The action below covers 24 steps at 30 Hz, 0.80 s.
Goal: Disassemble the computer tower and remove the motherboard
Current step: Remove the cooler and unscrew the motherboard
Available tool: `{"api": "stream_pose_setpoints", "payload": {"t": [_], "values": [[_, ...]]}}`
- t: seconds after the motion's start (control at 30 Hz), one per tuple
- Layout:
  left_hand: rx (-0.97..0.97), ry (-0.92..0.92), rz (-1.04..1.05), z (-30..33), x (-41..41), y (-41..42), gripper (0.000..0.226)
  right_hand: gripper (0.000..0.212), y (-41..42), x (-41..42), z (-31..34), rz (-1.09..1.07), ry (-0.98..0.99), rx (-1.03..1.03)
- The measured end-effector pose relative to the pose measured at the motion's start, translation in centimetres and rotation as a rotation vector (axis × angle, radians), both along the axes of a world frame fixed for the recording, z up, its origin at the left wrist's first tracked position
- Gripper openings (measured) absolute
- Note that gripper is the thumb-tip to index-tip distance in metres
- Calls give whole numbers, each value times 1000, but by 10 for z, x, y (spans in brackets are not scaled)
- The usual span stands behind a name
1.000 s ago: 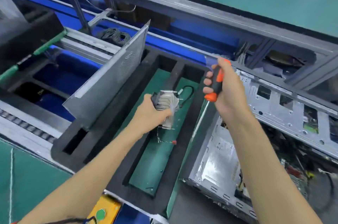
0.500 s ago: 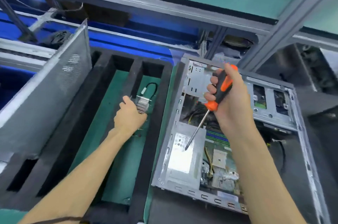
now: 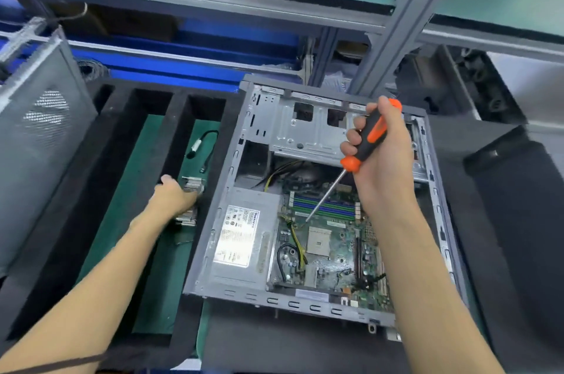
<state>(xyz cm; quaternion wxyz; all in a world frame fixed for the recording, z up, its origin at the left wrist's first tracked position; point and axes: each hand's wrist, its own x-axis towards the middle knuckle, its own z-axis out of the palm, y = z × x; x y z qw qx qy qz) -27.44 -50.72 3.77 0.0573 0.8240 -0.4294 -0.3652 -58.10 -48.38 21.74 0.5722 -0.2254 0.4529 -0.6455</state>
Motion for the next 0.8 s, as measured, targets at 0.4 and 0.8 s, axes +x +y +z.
{"api": "stream_pose_setpoints", "payload": {"t": [0.4,0.8], "values": [[-313,105,-1131,151,-192,58,15,28,23,-76,-30,-48,-7,-3],[91,-122,-1325,100,-200,59,47,28,35,-107,-54,-33,-147,33]]}}
